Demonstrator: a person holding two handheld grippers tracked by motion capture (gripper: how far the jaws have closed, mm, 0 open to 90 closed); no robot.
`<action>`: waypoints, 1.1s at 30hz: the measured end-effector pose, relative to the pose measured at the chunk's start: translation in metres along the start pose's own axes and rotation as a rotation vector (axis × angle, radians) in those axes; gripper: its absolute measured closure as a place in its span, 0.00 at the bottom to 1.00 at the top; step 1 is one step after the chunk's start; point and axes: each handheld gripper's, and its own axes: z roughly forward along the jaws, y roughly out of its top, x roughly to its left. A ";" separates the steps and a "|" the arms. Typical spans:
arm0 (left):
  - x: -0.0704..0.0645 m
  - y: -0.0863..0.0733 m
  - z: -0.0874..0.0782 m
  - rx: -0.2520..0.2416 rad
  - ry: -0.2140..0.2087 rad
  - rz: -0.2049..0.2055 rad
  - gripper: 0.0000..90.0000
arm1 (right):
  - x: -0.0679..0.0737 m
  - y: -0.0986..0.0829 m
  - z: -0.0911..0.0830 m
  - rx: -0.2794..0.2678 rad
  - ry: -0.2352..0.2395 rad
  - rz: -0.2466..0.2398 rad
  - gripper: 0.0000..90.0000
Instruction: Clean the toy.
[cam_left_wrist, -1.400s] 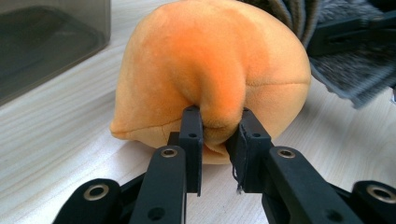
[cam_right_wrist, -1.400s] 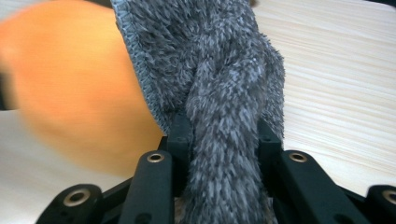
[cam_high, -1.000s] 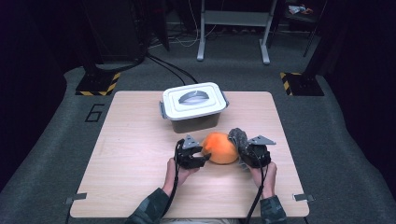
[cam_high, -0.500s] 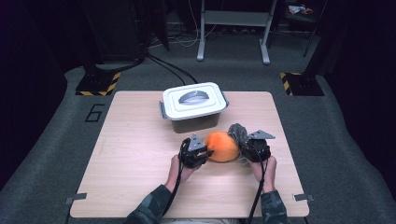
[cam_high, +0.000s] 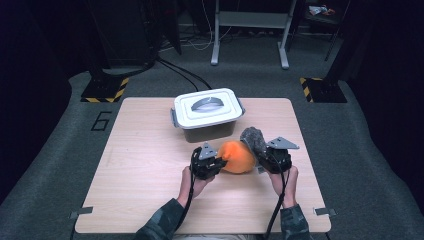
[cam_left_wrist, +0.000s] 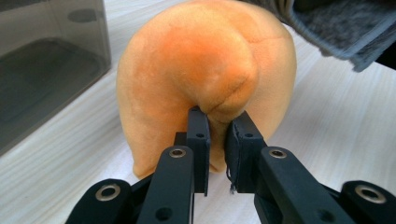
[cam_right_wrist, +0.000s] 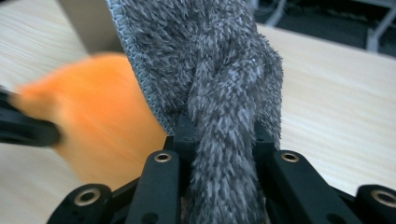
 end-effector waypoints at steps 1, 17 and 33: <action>-0.001 0.000 0.000 0.001 -0.005 -0.004 0.89 | 0.003 0.003 -0.003 -0.011 0.021 -0.015 0.80; 0.000 0.000 0.004 0.022 -0.003 -0.006 0.89 | 0.030 0.014 0.017 0.025 0.047 -0.104 0.79; 0.006 -0.004 0.006 0.006 -0.001 -0.041 0.89 | -0.007 -0.016 0.024 0.114 -0.044 -0.030 0.79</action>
